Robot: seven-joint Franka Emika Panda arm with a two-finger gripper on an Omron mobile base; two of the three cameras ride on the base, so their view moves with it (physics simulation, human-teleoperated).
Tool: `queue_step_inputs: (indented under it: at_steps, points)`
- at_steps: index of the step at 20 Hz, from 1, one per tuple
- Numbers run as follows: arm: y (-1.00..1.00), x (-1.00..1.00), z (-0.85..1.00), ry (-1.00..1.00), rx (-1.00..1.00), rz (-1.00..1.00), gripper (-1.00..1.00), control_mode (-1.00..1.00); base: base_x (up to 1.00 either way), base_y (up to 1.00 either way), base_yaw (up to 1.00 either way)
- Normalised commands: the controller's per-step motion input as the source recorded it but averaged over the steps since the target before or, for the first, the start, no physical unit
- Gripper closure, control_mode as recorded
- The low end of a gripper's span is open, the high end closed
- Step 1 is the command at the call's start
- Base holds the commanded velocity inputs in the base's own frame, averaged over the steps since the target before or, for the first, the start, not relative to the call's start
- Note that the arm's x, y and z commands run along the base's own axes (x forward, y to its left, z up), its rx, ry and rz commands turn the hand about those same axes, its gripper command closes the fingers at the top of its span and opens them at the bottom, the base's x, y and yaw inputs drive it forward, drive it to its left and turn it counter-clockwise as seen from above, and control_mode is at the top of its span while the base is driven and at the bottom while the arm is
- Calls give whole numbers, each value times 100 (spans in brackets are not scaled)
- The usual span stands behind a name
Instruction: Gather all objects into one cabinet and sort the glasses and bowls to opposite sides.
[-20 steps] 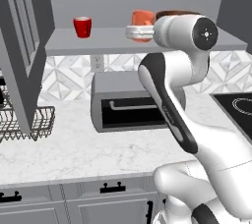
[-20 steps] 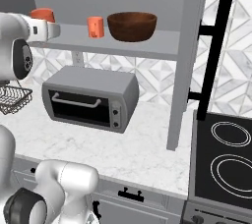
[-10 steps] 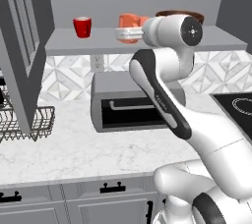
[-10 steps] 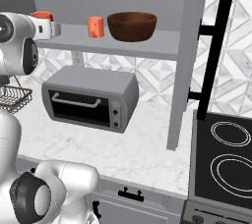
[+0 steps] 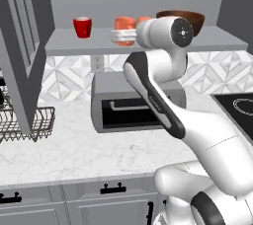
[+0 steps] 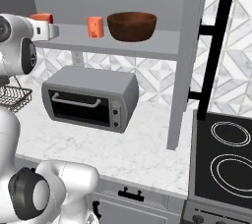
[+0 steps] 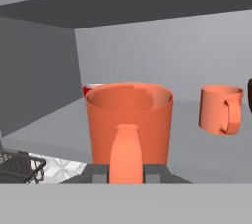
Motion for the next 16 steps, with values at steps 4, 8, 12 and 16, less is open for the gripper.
queue_step_inputs:
  at_steps: [4,8,12,16]
  points:
    - [0,20,0,3,0,-5,100,-100,0,0,0]
    - [3,34,-8,0,0,-1,100,-100,0,0,0]
    - [14,49,-18,0,0,0,100,-100,0,0,0]
    - [11,54,-23,0,0,0,100,-100,0,0,0]
